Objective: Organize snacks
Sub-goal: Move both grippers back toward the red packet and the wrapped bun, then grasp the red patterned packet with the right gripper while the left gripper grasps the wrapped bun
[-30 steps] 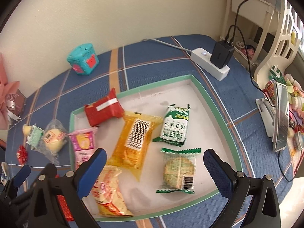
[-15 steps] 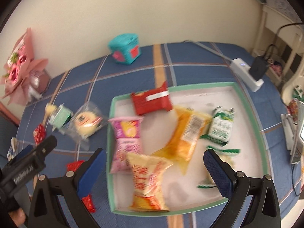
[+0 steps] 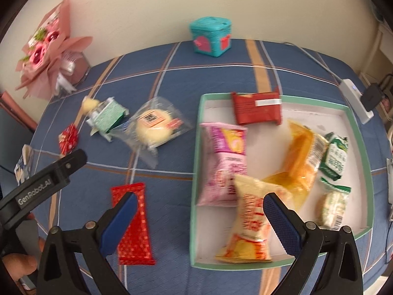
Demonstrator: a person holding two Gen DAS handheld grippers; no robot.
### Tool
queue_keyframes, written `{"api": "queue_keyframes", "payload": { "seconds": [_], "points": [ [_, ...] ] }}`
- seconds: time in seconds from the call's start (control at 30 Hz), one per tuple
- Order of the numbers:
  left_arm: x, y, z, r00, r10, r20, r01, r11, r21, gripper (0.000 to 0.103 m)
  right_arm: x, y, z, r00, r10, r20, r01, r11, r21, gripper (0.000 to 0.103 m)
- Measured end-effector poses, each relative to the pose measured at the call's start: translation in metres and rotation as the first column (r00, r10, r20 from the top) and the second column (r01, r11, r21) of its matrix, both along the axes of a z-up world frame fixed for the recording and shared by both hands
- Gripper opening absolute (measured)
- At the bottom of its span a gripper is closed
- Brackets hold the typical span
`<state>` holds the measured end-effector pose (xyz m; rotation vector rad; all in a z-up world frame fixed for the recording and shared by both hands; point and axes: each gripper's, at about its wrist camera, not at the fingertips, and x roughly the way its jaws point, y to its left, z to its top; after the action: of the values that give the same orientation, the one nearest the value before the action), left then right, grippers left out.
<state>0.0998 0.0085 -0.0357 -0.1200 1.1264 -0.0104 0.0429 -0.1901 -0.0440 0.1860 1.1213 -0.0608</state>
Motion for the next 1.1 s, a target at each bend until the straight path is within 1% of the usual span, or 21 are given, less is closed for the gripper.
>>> {"api": "queue_keyframes", "payload": {
  "seconds": [0.1,0.17,0.2,0.27,0.33,0.57,0.63,0.7,0.77,0.83,0.93,1.1],
  "points": [
    [-0.001,0.004,-0.005,1.0,0.003,-0.031,-0.003,1.0,-0.007,0.099,0.003,0.014,-0.003,1.0,0.024,-0.02,-0.025,0.999,-0.022,0.103],
    [-0.001,0.006,-0.009,0.998,0.002,-0.056,-0.002,1.0,-0.005,0.091,0.003,0.022,-0.005,0.999,0.037,-0.033,-0.038,0.999,-0.038,0.103],
    [-0.001,0.006,-0.012,0.998,0.003,-0.07,-0.003,1.0,0.001,0.09,0.004,0.027,-0.006,0.998,0.046,-0.036,-0.048,0.998,-0.043,0.103],
    [-0.002,0.009,-0.016,0.995,0.01,-0.097,-0.008,1.0,0.019,0.09,0.005,0.034,-0.007,0.997,0.065,-0.04,-0.067,0.997,-0.05,0.103],
    [-0.003,0.013,-0.02,0.993,0.013,-0.114,-0.011,1.0,0.021,0.09,0.006,0.042,-0.009,0.996,0.083,-0.045,-0.086,0.995,-0.049,0.103],
    [-0.011,0.036,-0.029,0.988,0.04,-0.147,-0.035,0.999,0.038,0.09,0.008,0.068,-0.017,0.987,0.144,-0.069,-0.146,0.989,-0.012,0.101],
    [-0.013,0.043,-0.031,0.986,0.053,-0.156,-0.047,0.998,0.042,0.09,0.008,0.075,-0.02,0.983,0.165,-0.074,-0.166,0.986,-0.006,0.099],
    [-0.014,0.048,-0.034,0.985,0.055,-0.165,-0.049,0.998,0.04,0.09,0.009,0.082,-0.024,0.98,0.178,-0.085,-0.179,0.984,-0.008,0.092],
    [-0.015,0.05,-0.037,0.983,0.054,-0.176,-0.049,0.998,0.034,0.09,0.012,0.086,-0.03,0.977,0.183,-0.107,-0.184,0.983,-0.002,0.09],
    [-0.015,0.05,-0.04,0.981,0.052,-0.185,-0.047,0.998,0.032,0.09,0.013,0.089,-0.037,0.975,0.183,-0.129,-0.184,0.983,0.007,0.086],
    [-0.016,0.049,-0.042,0.98,0.048,-0.193,-0.043,0.999,0.029,0.09,0.013,0.096,-0.047,0.968,0.199,-0.156,-0.198,0.98,0.017,0.085],
    [-0.015,0.047,-0.047,0.976,0.049,-0.211,-0.042,0.998,0.036,0.09,0.015,0.108,-0.063,0.955,0.215,-0.202,-0.22,0.976,0.002,0.084]
  ]
}}
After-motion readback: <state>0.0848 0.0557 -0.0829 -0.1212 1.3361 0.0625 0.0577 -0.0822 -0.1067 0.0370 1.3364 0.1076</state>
